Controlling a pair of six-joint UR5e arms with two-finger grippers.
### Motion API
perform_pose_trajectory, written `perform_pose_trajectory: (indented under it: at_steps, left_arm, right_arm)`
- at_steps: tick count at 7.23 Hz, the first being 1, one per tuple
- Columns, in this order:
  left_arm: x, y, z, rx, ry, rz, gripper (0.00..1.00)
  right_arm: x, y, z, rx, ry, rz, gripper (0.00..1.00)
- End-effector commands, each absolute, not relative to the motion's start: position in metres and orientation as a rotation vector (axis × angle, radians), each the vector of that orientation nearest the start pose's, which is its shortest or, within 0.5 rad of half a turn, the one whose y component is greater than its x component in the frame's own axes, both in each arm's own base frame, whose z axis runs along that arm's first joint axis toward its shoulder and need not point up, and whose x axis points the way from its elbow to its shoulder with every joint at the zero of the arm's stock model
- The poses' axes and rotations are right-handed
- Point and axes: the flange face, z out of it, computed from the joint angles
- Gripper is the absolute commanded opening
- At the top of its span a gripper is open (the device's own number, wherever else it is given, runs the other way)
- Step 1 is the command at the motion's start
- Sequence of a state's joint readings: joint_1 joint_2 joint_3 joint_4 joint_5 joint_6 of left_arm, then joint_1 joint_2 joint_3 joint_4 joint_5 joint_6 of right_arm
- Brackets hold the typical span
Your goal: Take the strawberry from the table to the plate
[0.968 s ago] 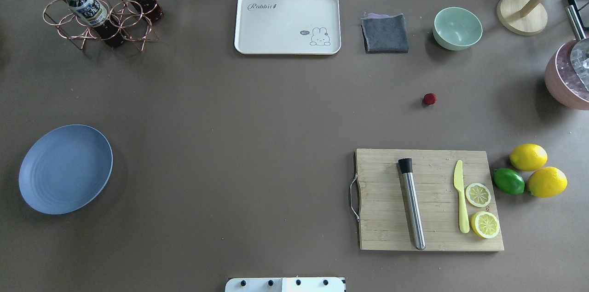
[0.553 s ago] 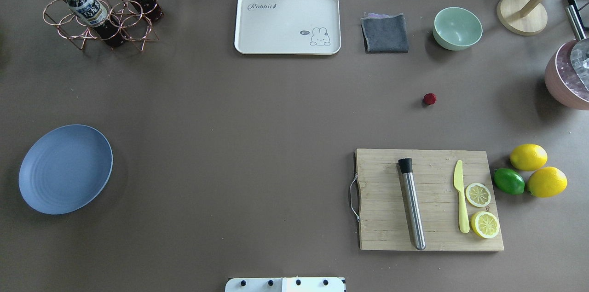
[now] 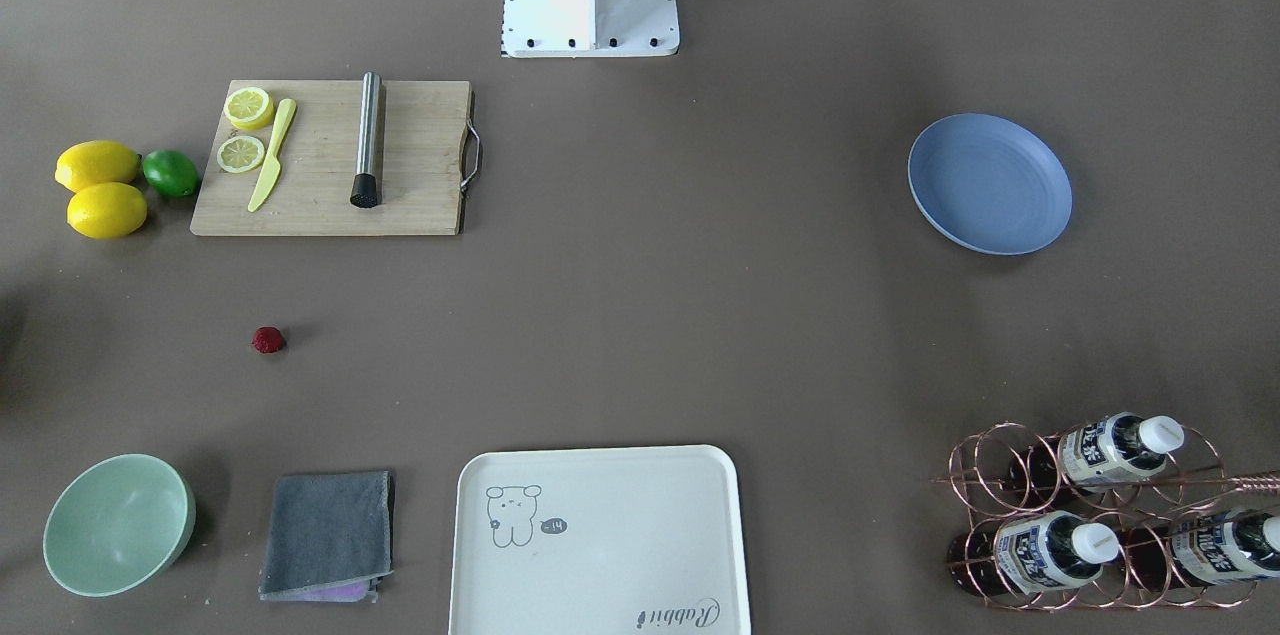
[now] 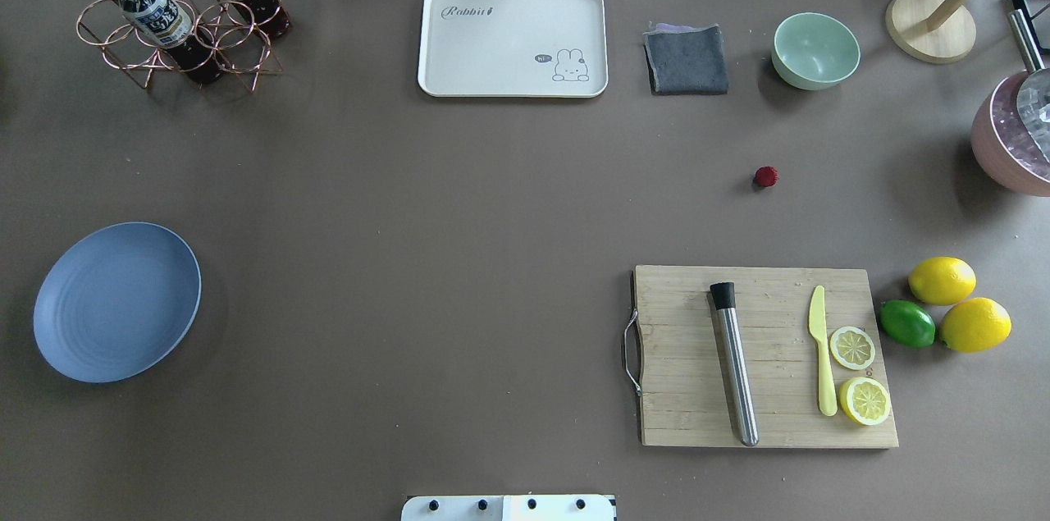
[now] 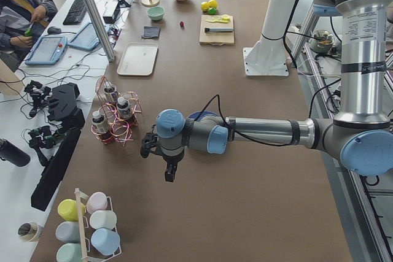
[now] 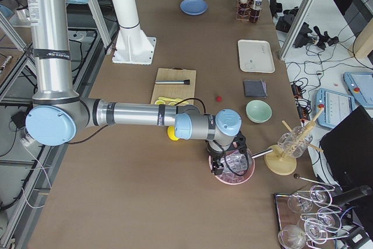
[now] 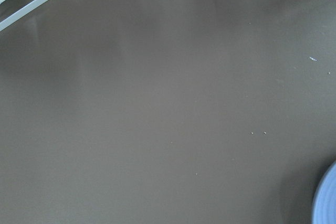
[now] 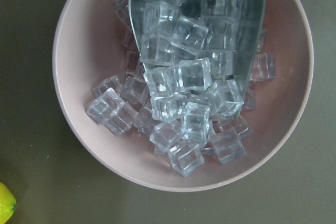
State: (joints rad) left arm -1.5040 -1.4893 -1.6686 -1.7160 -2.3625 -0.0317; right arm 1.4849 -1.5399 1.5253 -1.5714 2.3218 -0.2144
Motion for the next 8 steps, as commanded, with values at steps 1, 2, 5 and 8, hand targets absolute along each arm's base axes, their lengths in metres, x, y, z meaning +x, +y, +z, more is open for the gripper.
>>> perform_pose_trajectory:
  at_steps: [1, 2, 5, 8]
  left_arm:
    - [-0.018, -0.471, 0.634, 0.098, 0.803, 0.112, 0.97]
    - [0.001, -0.473, 0.63, 0.092, 0.808, 0.128, 0.97]
    - [0.081, -0.462, 0.619, 0.139, 0.866, 0.134, 0.98]
    - [0.135, -0.433, 0.621, 0.118, 0.941, 0.117, 0.97]
  right_arm:
    - [0.02, -0.508, 0.663, 0.042, -0.753, -0.287, 1.0]
    - [0.019, -0.511, 0.66, 0.045, -0.755, -0.29, 1.0]
    - [0.011, -0.509, 0.658, 0.043, -0.803, -0.296, 1.0]
    - [0.007, -0.511, 0.655, 0.046, -0.81, -0.303, 1.0]
